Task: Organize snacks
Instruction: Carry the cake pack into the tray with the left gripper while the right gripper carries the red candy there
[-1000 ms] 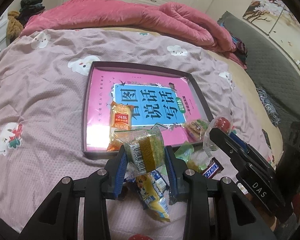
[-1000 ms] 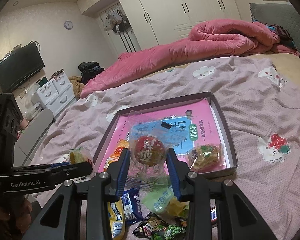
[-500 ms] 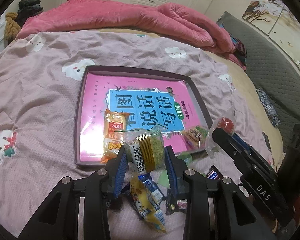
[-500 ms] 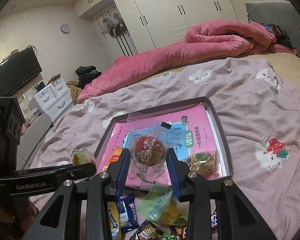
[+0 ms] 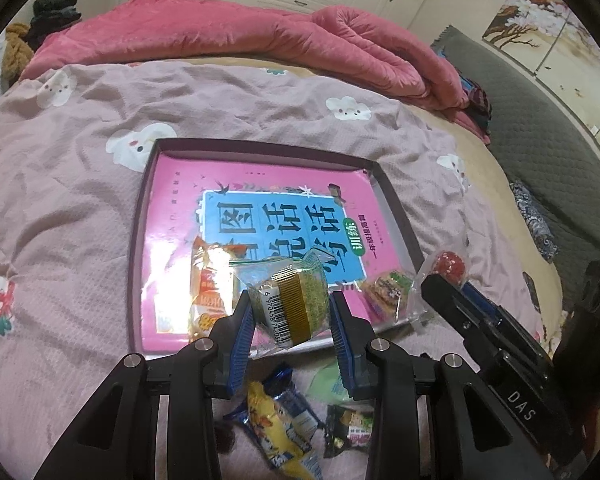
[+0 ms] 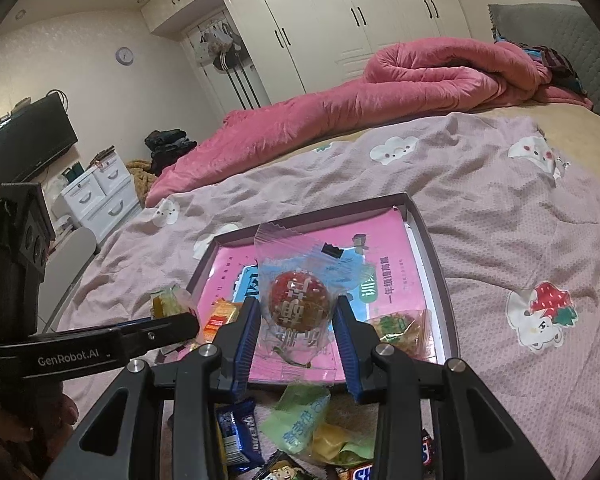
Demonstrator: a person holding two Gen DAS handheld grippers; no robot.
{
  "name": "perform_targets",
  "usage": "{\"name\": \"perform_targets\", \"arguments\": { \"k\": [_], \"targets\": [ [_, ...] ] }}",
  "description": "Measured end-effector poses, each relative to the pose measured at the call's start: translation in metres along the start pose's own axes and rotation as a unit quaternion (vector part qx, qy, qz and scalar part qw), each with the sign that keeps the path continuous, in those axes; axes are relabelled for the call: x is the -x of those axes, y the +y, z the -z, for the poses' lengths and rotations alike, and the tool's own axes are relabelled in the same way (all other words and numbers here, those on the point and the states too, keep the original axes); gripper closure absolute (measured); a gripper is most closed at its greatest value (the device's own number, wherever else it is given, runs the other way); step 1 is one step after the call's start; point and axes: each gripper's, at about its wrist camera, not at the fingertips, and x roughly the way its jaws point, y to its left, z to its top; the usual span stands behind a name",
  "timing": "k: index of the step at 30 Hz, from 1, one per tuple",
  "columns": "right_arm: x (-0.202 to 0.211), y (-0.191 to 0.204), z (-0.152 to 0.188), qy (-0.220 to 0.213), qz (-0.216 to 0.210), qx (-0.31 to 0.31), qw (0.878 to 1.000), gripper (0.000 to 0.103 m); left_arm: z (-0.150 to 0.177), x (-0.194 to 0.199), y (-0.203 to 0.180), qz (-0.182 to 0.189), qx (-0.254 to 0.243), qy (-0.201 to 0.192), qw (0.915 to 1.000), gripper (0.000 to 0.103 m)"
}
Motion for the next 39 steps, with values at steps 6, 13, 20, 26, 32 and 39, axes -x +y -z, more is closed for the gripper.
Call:
{"name": "perform_targets", "arguments": {
  "k": [6, 13, 20, 26, 32, 39],
  "targets": [
    [-0.013, -0.005, 0.002, 0.015, 0.003, 0.001, 1.000, 0.065, -0.003, -0.017, 0.001, 0.002, 0.002, 0.011, 0.9999, 0.065],
    [-0.029, -0.006, 0.006, 0.032, 0.002, 0.003, 0.999, 0.065, -0.002, -0.035, 0.006, 0.000, 0.004, 0.026, 0.9996, 0.065],
    [-0.043, -0.006, 0.007, 0.045, 0.006, 0.009, 0.999, 0.065, -0.002, -0.048, 0.008, 0.002, 0.002, 0.039, 0.9992, 0.065],
    [-0.053, -0.009, 0.009, 0.057, 0.008, 0.010, 0.998, 0.065, 0.000, -0.060, 0.006, 0.003, -0.003, 0.052, 0.9986, 0.065],
    [-0.060, -0.010, 0.013, 0.068, 0.011, 0.012, 0.998, 0.065, 0.002, -0.066, 0.007, 0.003, -0.004, 0.062, 0.9981, 0.065],
    [-0.065, -0.011, 0.017, 0.078, 0.014, 0.012, 0.997, 0.065, 0.004, -0.072, 0.010, 0.002, -0.002, 0.073, 0.9973, 0.065]
  ]
}}
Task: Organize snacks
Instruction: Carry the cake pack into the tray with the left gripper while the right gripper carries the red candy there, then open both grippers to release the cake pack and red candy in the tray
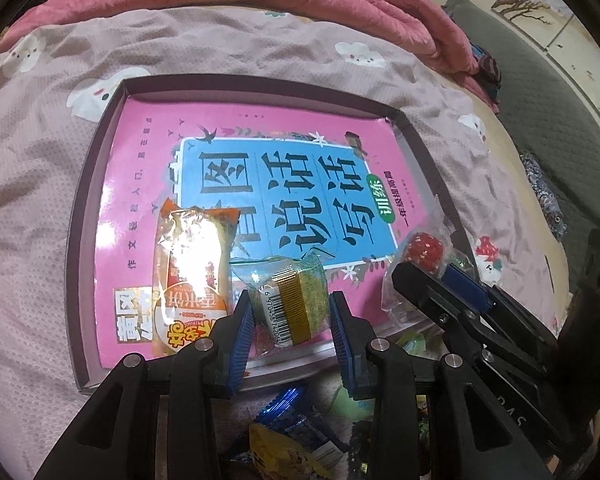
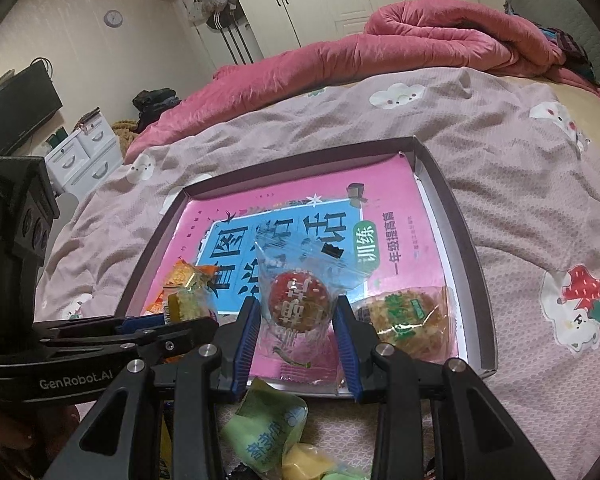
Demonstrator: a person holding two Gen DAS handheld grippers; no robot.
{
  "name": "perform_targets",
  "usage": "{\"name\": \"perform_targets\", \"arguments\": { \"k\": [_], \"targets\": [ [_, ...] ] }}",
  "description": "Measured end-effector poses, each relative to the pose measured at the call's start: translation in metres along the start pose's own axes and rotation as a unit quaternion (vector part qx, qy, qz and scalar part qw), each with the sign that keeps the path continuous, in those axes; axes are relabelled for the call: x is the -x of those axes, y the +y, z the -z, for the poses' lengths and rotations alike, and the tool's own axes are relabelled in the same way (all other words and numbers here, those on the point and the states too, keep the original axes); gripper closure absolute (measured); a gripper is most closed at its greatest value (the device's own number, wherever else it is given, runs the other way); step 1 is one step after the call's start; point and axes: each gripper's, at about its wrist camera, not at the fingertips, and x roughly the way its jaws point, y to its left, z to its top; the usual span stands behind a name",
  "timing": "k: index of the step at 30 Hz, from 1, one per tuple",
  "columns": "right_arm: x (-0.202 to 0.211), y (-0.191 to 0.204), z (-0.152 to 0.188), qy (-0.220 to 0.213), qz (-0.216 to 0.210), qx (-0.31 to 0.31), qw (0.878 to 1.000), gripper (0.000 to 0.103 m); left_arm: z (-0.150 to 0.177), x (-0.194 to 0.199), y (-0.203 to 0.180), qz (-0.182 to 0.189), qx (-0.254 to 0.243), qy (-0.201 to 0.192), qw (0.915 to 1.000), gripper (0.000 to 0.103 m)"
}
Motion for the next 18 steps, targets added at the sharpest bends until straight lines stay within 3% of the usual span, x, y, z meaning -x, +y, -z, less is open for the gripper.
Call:
{"name": "perform_targets", "arguments": {
  "k": [12, 18],
  "targets": [
    [-0.008, 0.007, 0.005, 0.017, -0.023, 0.014, 0.999, 0.065, 0.001, -0.003, 0.005, -0.003, 0.004, 0.005, 1.0000, 0.065],
    [-0.012, 0.017, 0.010, 0.027, 0.010, 0.052, 0.998, 0.065, 0.001, -0.002, 0.009, -0.004, 0.010, 0.005, 0.9999, 0.065]
  ]
}}
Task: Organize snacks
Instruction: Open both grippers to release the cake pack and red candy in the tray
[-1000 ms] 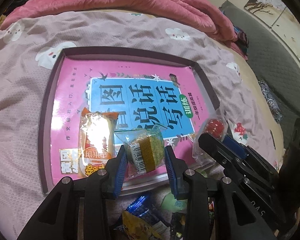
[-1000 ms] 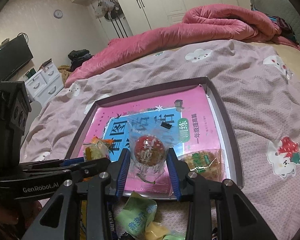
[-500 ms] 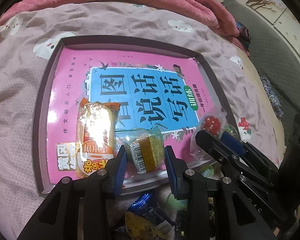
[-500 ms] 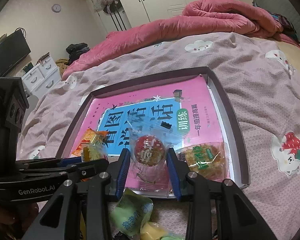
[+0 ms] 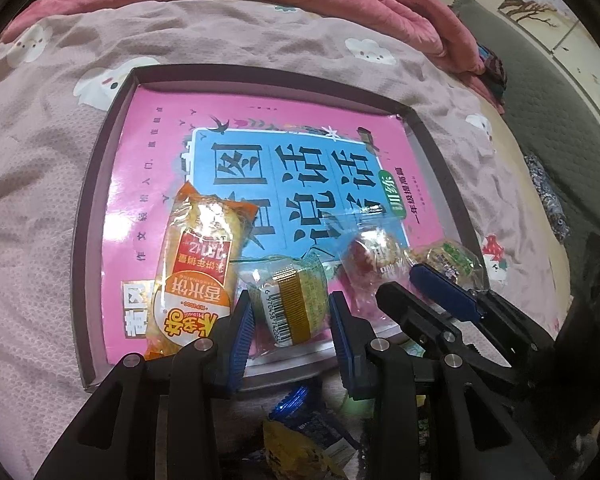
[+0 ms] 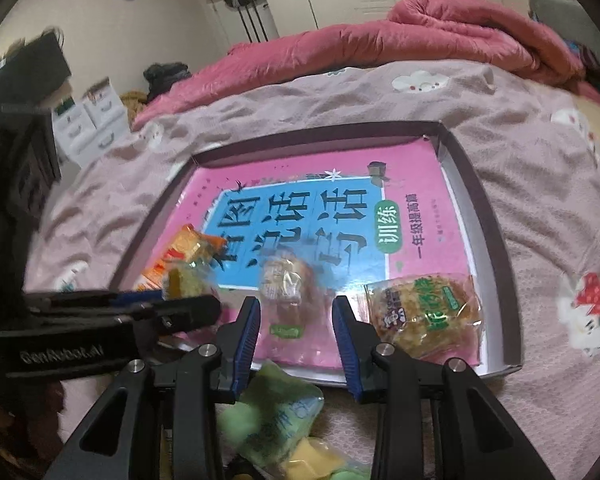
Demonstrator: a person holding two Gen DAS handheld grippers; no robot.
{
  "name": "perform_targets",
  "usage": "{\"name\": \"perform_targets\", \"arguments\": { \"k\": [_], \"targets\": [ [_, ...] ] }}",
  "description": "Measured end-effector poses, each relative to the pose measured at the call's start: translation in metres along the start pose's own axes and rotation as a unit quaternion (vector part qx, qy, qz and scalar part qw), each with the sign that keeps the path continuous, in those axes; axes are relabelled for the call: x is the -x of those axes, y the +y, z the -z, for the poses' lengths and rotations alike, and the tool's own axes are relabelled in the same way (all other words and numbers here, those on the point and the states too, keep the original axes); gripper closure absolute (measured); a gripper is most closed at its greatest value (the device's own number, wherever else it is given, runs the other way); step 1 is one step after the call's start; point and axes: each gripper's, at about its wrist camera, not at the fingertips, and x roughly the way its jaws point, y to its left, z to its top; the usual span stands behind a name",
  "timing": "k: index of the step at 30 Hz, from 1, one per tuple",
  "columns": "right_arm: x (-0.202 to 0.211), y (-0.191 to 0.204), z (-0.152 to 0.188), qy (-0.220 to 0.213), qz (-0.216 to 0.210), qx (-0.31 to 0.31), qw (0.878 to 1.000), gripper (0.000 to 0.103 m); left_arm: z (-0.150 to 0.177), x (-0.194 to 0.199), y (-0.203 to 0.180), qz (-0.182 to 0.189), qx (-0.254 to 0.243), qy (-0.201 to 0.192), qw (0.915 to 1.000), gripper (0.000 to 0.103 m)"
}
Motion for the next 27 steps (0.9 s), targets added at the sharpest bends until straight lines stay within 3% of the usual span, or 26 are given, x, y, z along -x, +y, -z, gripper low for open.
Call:
{"name": "perform_targets", "arguments": {
  "k": [16, 27],
  "targets": [
    [0.006, -0.011, 0.001, -0.005, 0.013, -0.022, 1.000, 0.065, 0.000, 0.000, 0.000, 0.002, 0.000, 0.000, 1.0000, 0.065],
    [0.020, -0.020, 0.001, -0.021, -0.002, -0.044, 0.999, 0.065, 0.000, 0.007, -0.003, 0.007, 0.000, -0.005, 1.0000, 0.065]
  ]
}}
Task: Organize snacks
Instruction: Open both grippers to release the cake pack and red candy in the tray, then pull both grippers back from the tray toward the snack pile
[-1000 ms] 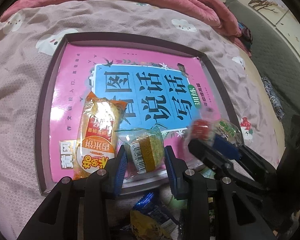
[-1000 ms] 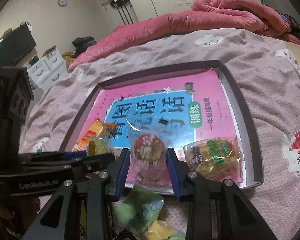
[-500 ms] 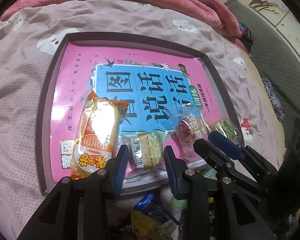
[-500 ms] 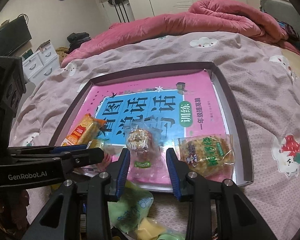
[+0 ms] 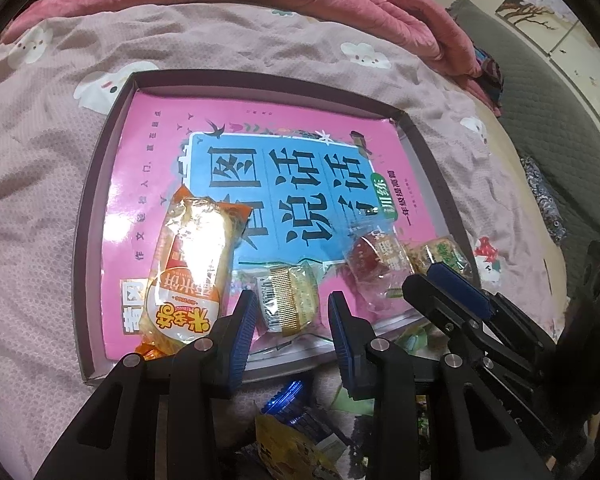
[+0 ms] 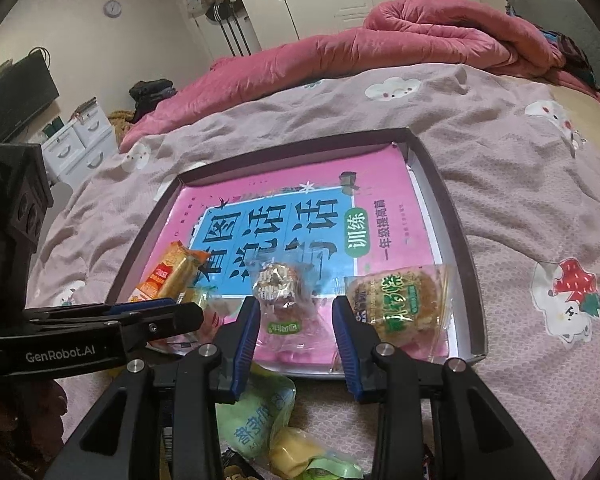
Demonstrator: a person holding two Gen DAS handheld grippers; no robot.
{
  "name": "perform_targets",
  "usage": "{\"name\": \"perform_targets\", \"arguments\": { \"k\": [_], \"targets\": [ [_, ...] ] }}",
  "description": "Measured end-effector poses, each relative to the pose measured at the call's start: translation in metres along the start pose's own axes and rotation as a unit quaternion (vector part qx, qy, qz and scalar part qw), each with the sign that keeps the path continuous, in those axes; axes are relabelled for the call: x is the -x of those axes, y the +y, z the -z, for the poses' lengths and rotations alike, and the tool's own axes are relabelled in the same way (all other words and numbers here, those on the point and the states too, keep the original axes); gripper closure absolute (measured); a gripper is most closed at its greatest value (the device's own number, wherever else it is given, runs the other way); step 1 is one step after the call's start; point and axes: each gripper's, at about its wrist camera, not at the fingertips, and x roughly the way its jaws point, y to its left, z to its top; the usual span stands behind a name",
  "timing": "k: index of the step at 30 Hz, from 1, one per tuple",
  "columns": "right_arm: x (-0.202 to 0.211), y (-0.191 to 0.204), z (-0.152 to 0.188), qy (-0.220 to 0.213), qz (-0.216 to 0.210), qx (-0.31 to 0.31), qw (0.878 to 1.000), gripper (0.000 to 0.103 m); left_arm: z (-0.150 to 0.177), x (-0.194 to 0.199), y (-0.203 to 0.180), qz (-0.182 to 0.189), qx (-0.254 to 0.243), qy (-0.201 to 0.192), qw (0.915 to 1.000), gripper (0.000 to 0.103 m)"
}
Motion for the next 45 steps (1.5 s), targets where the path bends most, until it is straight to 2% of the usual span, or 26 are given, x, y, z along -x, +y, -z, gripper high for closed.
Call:
{"name": "perform_targets", "arguments": {
  "k": [9, 11, 13, 20, 31, 45],
  "targets": [
    [0.008, -0.002, 0.001, -0.006, -0.007, -0.001, 1.000, 0.065, 0.002, 0.013, -0.001, 0.003, 0.001, -0.008, 1.0000, 0.064],
    [0.010, 0.000, 0.002, -0.006, -0.008, 0.002, 1.000, 0.065, 0.002, 0.016, -0.001, 0.002, 0.001, -0.010, 0.9999, 0.060],
    [0.012, 0.002, 0.003, -0.008, -0.011, 0.005, 1.000, 0.064, 0.003, 0.020, -0.001, 0.004, 0.003, -0.014, 0.9999, 0.055],
    [0.022, 0.006, 0.003, -0.020, -0.019, 0.011, 1.000, 0.059, 0.005, 0.032, 0.001, 0.004, 0.009, -0.021, 0.9997, 0.054],
    [0.034, 0.008, 0.003, -0.033, -0.021, 0.019, 0.999, 0.051, 0.007, 0.050, 0.005, 0.005, 0.013, -0.036, 0.9992, 0.044],
    [0.051, 0.006, 0.003, -0.049, -0.010, 0.020, 0.999, 0.046, 0.010, 0.063, 0.003, 0.002, 0.014, -0.047, 0.9988, 0.039]
  ]
}}
